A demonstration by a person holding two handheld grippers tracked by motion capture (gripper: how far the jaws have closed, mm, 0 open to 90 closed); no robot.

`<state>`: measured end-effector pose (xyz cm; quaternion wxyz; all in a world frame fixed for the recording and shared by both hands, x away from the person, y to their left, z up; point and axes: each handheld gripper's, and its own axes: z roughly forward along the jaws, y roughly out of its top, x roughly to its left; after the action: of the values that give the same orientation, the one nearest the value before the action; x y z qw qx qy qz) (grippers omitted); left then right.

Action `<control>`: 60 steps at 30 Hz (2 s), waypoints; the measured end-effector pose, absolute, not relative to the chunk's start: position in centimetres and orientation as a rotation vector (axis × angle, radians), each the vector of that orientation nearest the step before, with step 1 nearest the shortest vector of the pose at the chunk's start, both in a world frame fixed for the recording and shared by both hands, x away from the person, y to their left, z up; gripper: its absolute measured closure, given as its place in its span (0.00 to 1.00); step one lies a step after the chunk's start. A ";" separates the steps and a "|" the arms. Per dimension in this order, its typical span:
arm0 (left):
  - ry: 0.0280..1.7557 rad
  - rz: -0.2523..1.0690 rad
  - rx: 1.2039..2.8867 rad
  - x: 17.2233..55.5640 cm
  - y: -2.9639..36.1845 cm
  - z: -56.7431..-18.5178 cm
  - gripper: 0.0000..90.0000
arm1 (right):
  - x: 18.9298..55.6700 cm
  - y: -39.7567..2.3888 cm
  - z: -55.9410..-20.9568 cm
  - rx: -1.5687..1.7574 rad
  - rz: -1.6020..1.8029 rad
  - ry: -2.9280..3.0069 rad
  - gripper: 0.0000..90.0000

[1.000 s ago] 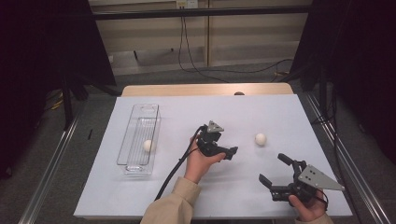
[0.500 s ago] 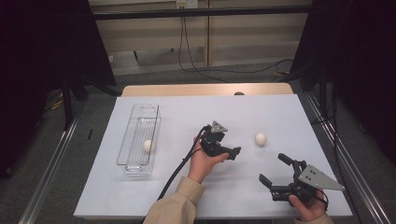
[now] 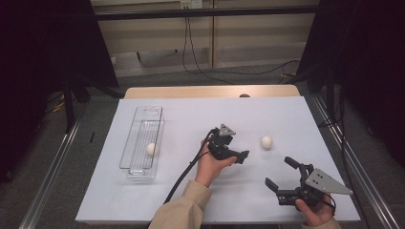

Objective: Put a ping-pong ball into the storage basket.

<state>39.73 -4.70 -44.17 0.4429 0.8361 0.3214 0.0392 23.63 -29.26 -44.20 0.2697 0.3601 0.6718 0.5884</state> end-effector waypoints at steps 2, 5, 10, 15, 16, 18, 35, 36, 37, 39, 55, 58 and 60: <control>0.799 0.096 2.074 39.7 -4.8 -44.3 0.11 | 23.6 -29.3 -44.2 0.972 1.585 1.811 0.02; 0.794 0.097 2.072 39.8 -5.0 -44.3 0.11 | 23.6 -29.3 -44.2 0.972 1.585 1.812 0.02; 0.785 0.099 2.074 39.8 -5.3 -44.4 0.11 | 23.6 -29.3 -44.2 0.971 1.586 1.811 0.02; 0.781 0.095 2.076 39.8 -5.6 -44.5 0.11 | 23.6 -29.3 -44.2 0.972 1.585 1.810 0.02; 0.780 0.096 2.077 39.8 -5.7 -44.6 0.11 | 23.6 -29.3 -44.2 0.971 1.587 1.810 0.02; 0.779 0.098 2.074 39.8 -5.8 -44.6 0.11 | 23.6 -29.3 -44.2 0.970 1.587 1.811 0.02; 0.770 0.107 2.066 40.0 -6.8 -44.9 0.11 | 23.6 -29.3 -44.2 0.966 1.584 1.812 0.02; 0.767 0.108 2.066 40.0 -6.9 -44.9 0.11 | 23.6 -29.3 -44.2 0.964 1.584 1.815 0.02; 0.765 0.107 2.066 40.0 -7.0 -44.9 0.11 | 23.6 -29.2 -44.2 0.964 1.585 1.813 0.02; 0.767 0.107 2.069 40.0 -7.1 -44.9 0.11 | 23.6 -29.3 -44.2 0.965 1.584 1.815 0.02; 0.753 0.096 2.068 40.2 -8.4 -45.0 0.09 | 23.6 -29.2 -44.2 0.963 1.586 1.814 0.02; 0.748 0.099 2.072 40.2 -8.5 -45.0 0.09 | 23.6 -29.3 -44.2 0.964 1.585 1.814 0.02; 0.750 0.099 2.072 40.2 -8.6 -45.1 0.09 | 23.6 -29.3 -44.2 0.963 1.585 1.814 0.02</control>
<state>40.25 -8.59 -45.05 0.4509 0.8385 0.3034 0.0401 23.63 -29.26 -44.21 0.2701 0.3575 0.6731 0.5884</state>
